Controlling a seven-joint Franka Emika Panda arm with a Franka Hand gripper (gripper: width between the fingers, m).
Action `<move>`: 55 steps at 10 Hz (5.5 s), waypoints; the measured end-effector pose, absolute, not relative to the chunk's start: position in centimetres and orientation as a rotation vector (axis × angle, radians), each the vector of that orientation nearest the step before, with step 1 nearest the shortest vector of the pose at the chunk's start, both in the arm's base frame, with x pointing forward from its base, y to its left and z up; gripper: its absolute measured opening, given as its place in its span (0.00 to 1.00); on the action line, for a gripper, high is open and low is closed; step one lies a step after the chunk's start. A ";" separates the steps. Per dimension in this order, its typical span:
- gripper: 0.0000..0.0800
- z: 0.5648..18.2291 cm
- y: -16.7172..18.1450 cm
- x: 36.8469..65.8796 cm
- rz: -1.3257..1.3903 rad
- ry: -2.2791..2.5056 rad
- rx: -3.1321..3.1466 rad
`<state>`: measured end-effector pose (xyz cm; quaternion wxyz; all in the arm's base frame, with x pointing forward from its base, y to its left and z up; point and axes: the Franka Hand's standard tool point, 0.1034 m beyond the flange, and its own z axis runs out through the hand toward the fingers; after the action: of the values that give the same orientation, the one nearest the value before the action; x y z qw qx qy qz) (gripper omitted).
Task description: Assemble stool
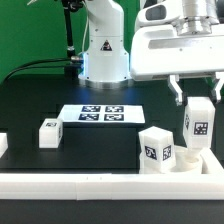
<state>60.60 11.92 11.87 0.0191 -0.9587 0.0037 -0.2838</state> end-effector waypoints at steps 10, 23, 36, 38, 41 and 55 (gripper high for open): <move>0.42 10.0 12.4 60.3 -0.969 -0.018 -2.960; 0.81 9.9 12.1 60.3 -0.959 -0.072 -2.980; 0.81 9.9 11.6 60.2 -0.033 0.235 -3.041; 0.81 9.4 11.2 60.0 0.073 0.337 -3.031; 0.81 7.9 11.1 60.2 0.082 0.371 -3.038; 0.42 7.7 10.8 63.1 0.064 2.059 -2.139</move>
Offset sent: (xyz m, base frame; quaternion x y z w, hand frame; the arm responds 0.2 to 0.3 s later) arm 0.0091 -0.0050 -0.0065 -0.0094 0.0089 0.0016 0.9999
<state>63.10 10.76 7.75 0.0856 -0.7176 0.6908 0.0215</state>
